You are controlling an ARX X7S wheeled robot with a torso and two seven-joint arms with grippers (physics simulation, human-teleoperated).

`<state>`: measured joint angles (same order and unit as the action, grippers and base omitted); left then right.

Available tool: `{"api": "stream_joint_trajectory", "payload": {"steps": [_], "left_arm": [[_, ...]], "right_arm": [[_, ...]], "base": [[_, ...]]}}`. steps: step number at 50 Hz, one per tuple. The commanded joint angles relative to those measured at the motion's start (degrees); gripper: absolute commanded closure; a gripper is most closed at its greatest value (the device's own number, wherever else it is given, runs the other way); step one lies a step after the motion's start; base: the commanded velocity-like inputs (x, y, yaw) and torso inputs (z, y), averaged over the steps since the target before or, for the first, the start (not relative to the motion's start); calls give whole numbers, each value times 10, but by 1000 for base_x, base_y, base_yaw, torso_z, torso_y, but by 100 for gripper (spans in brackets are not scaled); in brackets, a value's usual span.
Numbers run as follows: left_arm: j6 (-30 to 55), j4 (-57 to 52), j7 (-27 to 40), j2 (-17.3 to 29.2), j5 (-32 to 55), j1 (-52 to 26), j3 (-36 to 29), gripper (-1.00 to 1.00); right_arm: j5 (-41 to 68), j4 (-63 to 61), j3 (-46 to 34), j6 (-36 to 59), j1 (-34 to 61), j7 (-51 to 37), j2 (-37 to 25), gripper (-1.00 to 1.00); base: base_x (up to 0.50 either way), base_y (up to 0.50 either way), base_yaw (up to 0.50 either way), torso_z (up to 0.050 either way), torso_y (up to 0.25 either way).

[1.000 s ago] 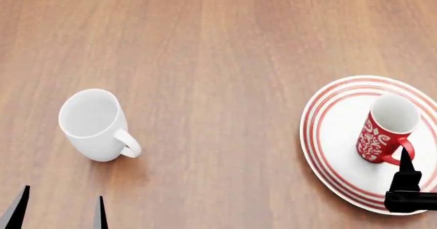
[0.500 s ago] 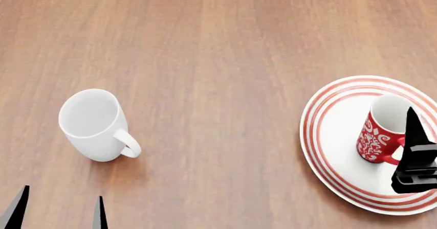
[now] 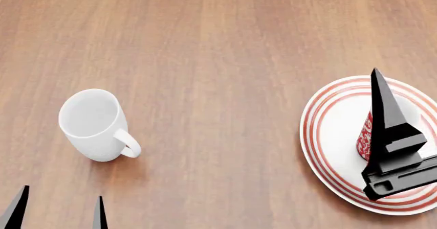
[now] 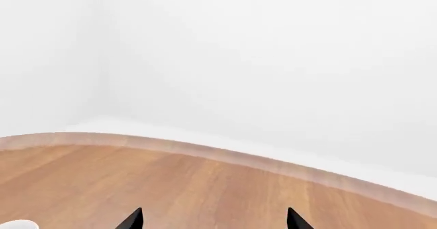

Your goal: Pick up the red mug and put it on the plate

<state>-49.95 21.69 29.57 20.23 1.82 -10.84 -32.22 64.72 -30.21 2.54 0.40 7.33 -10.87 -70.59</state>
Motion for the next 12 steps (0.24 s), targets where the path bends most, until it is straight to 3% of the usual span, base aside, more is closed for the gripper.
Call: {"api": "stream_joint_trajectory", "payload": {"steps": [1,12], "left_arm": [[0,0,1,0,-1,0,0,-100],[-1,0,2,0,-1,0,-1,-100]], "right_arm": [[11,-65,52,-16,-39,-4,-23,-100],[15,-128,151,-21,-108,10,-20,-100]], "base": [[0,0,0,0,0],[0,0,0,0,0]]}}
